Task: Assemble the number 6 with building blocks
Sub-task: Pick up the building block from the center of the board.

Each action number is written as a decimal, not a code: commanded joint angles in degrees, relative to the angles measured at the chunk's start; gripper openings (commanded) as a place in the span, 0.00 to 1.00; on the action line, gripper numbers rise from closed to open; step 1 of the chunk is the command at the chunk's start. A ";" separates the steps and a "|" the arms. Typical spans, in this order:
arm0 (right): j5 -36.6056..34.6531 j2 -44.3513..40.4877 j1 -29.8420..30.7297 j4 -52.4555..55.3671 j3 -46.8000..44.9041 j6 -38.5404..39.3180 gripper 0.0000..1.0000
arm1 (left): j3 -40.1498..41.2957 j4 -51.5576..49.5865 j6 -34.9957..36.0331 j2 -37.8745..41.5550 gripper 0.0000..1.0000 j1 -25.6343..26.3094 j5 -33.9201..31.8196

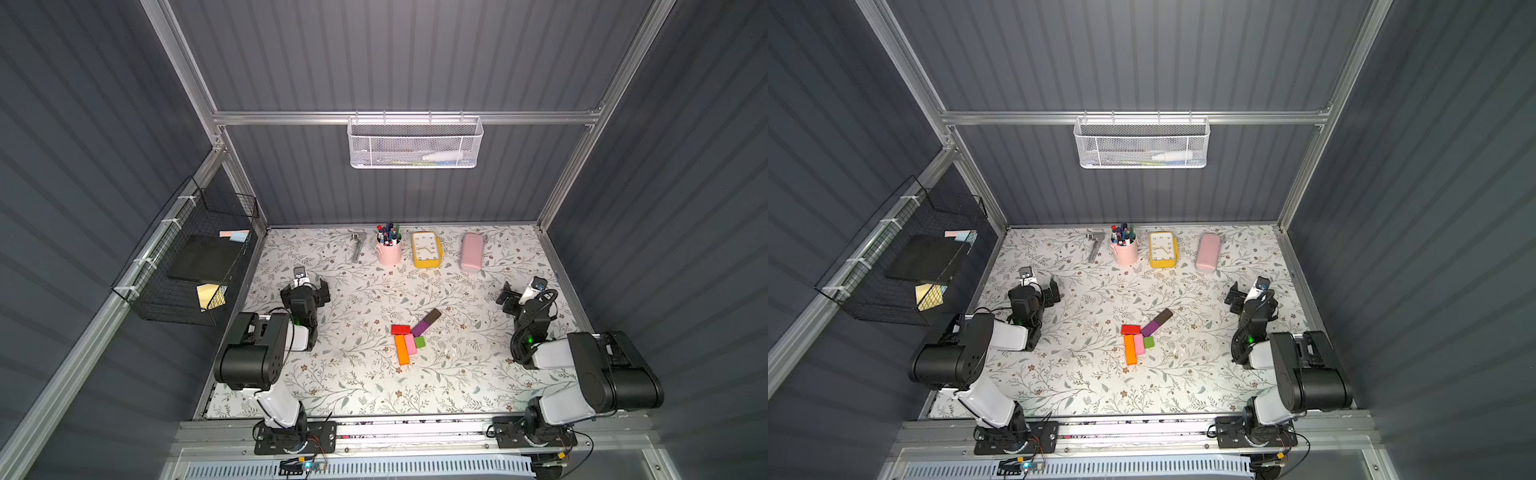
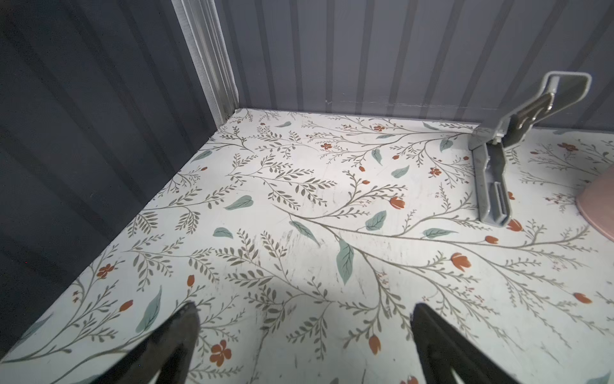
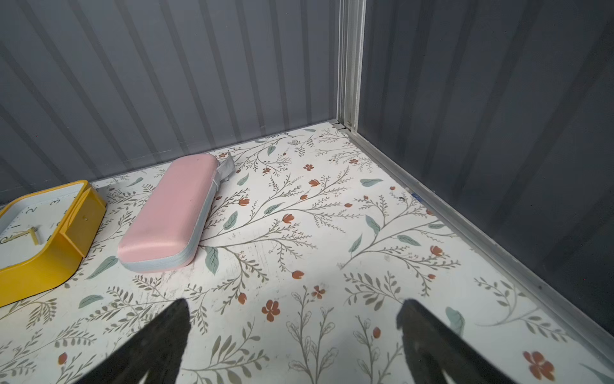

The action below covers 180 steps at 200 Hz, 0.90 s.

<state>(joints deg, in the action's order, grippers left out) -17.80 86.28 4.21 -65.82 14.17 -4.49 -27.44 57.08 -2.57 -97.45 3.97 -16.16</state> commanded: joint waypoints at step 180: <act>2.73 -2.26 0.16 -1.74 -0.15 1.50 0.99 | 0.39 0.39 -1.38 0.93 0.99 -0.45 -2.31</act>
<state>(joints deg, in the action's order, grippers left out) -17.72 86.24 4.21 -65.76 14.17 -4.49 -27.44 57.08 -2.57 -97.45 3.97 -16.43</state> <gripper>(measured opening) 0.988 0.994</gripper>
